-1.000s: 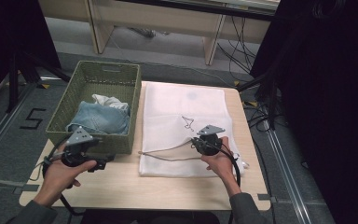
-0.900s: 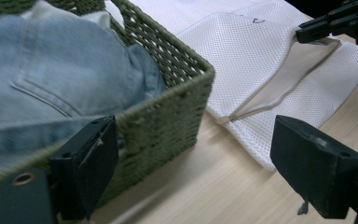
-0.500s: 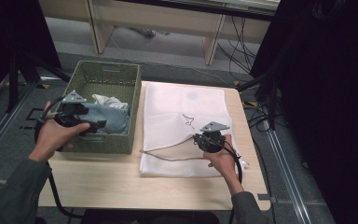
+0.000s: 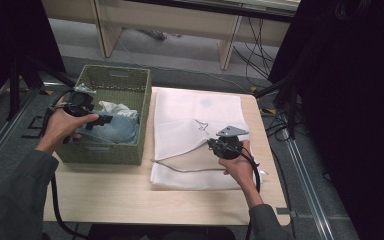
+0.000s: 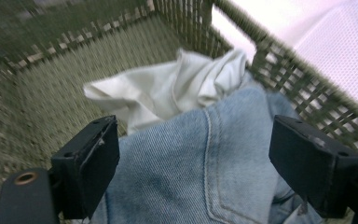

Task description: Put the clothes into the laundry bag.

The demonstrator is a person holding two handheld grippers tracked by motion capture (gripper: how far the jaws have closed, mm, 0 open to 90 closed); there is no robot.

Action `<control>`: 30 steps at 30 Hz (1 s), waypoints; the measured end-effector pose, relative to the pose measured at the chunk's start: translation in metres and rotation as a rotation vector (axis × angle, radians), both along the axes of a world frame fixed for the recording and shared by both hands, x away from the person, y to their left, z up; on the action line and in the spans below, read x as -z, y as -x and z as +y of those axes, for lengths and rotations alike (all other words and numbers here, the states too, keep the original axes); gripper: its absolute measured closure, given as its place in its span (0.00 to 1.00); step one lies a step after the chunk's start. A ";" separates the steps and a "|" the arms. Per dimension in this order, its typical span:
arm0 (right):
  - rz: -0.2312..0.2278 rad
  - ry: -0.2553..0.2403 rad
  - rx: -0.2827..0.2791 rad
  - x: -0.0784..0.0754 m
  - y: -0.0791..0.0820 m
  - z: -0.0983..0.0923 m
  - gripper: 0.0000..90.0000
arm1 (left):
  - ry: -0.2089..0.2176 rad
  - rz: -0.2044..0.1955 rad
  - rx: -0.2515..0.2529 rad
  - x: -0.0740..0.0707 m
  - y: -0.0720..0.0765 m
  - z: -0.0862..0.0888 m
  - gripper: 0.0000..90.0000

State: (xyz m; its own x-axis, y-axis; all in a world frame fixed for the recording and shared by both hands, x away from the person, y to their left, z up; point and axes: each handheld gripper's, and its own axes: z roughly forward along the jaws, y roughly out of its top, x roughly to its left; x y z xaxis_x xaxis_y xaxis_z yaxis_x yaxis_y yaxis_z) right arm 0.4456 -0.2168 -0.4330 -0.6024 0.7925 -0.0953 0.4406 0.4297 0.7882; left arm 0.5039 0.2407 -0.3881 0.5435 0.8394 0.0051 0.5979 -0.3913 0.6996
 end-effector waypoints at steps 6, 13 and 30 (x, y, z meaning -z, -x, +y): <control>0.006 0.001 0.001 0.000 0.000 0.000 0.96 | -0.027 0.029 0.010 0.011 -0.016 -0.013 0.17; 0.013 -0.003 0.000 0.001 0.000 0.001 0.96 | -0.023 0.116 0.057 0.027 -0.033 -0.023 0.12; 0.028 -0.004 0.005 0.005 0.001 0.002 0.96 | -0.236 0.204 0.084 0.070 -0.053 -0.057 0.42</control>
